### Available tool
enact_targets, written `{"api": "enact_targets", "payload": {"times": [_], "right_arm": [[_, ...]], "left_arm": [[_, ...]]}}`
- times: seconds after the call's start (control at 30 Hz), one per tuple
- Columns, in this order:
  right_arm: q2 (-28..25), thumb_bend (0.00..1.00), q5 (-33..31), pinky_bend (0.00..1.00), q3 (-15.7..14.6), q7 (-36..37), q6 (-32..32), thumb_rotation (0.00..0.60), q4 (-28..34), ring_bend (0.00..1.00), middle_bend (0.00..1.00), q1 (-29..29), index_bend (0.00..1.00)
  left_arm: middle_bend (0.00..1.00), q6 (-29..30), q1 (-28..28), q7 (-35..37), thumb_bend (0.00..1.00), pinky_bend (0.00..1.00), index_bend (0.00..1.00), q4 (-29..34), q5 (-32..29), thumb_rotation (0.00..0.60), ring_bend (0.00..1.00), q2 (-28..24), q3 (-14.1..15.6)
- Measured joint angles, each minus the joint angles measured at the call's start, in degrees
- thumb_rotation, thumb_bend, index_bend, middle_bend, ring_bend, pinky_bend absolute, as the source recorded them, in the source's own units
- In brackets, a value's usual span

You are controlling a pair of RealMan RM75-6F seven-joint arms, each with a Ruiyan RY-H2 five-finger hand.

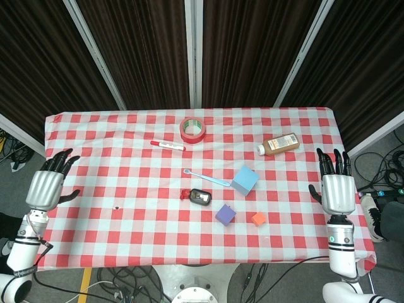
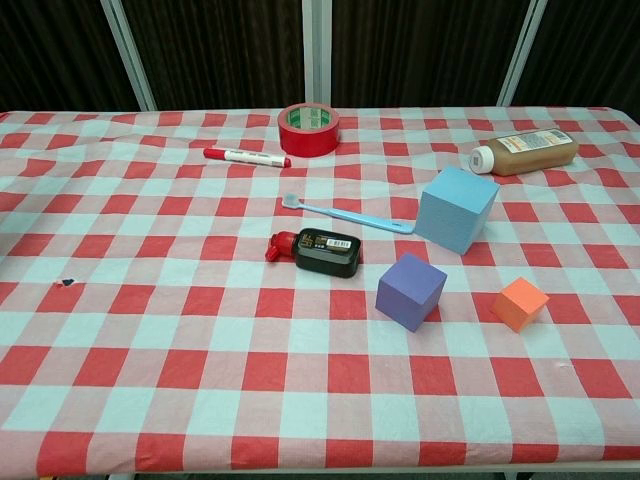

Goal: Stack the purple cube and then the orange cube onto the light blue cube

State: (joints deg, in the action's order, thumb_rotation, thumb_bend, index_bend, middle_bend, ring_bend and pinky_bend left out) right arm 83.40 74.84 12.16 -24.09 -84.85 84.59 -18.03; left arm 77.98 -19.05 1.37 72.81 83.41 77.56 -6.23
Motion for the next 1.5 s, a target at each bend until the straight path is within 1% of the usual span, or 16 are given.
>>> {"api": "enact_targets", "payload": {"times": [0.1,0.27,0.37,0.5,0.67,0.77,0.87,0.93,1.03,1.13,1.23,1.33,1.5], "right_arm": [[-0.32,0.12,0.02,0.02,-0.05,-0.02,0.34,0.600,0.79,0.01,0.19,-0.01,0.05],[-1.48,0.12,1.12,0.02,-0.39,-0.18,1.09,0.600,3.15,0.02,0.24,-0.36,0.05],[-3.01,0.12,1.95,0.02,-0.92,-0.51,3.37,0.600,5.68,0.04,0.25,-1.25,0.05],[-6.39,0.12,2.87,0.05,-2.03,-3.31,9.40,0.600,10.58,0.09,0.26,-3.66,0.05],[-10.42,0.10,5.35,0.05,-3.86,-12.54,19.10,0.600,15.71,0.08,0.26,-8.97,0.06],[-11.61,0.06,7.18,0.05,-4.69,-14.40,25.23,0.600,16.73,0.08,0.26,-12.45,0.07],[-12.30,0.03,10.92,0.05,-5.70,-11.22,30.94,0.600,16.29,0.08,0.26,-16.67,0.07],[-12.39,0.03,14.75,0.06,-6.59,-7.26,34.07,0.600,15.25,0.08,0.26,-19.45,0.07],[-12.04,0.03,20.40,0.06,-8.12,-0.80,36.41,0.600,12.81,0.08,0.27,-23.16,0.07],[-11.07,0.04,24.63,0.06,-9.64,5.01,37.87,0.600,9.56,0.07,0.27,-26.41,0.07],[-9.54,0.04,26.80,0.06,-10.91,9.13,38.63,0.600,6.37,0.07,0.27,-28.86,0.07],[-7.98,0.04,27.65,0.06,-11.81,11.81,38.96,0.600,3.98,0.07,0.30,-30.07,0.07],[-5.86,0.04,28.05,0.06,-12.54,14.13,38.98,0.600,0.97,0.07,0.31,-31.28,0.07]], "left_arm": [[0.20,0.21,0.05,0.18,0.20,0.24,0.23,0.24,0.03,0.600,0.13,-0.10,-0.07],[0.20,0.42,0.14,1.67,0.20,0.24,0.23,0.67,-0.06,0.600,0.13,-0.24,-0.32],[0.20,0.22,0.14,2.13,0.20,0.24,0.23,0.42,-0.37,0.600,0.13,-0.31,-0.50],[0.20,-0.05,0.37,2.81,0.20,0.24,0.23,-0.43,-1.29,0.600,0.13,-0.30,-0.74],[0.20,0.18,0.42,2.98,0.20,0.24,0.23,-1.29,-1.73,0.600,0.13,-0.23,-1.30],[0.20,0.10,0.56,2.54,0.20,0.24,0.23,-1.25,-1.92,0.600,0.13,-0.30,-1.23],[0.20,-0.13,0.55,2.53,0.20,0.24,0.23,-1.34,-2.06,0.600,0.13,-0.27,-1.25],[0.20,-0.52,0.50,2.56,0.20,0.24,0.23,-1.61,-2.21,0.600,0.13,-0.12,-1.20],[0.20,-1.29,0.43,2.85,0.21,0.24,0.23,-2.23,-2.47,0.600,0.13,0.15,-1.03],[0.20,-1.75,0.39,3.24,0.21,0.24,0.23,-3.12,-2.63,0.600,0.13,0.43,-0.90],[0.20,-1.74,0.40,3.47,0.21,0.24,0.23,-3.79,-2.75,0.600,0.13,0.69,-0.96],[0.20,-2.17,0.45,3.35,0.21,0.24,0.23,-4.30,-3.28,0.600,0.13,0.88,-1.01],[0.20,-3.14,0.47,2.69,0.21,0.24,0.23,-4.66,-4.44,0.600,0.13,1.05,-1.29]]}}
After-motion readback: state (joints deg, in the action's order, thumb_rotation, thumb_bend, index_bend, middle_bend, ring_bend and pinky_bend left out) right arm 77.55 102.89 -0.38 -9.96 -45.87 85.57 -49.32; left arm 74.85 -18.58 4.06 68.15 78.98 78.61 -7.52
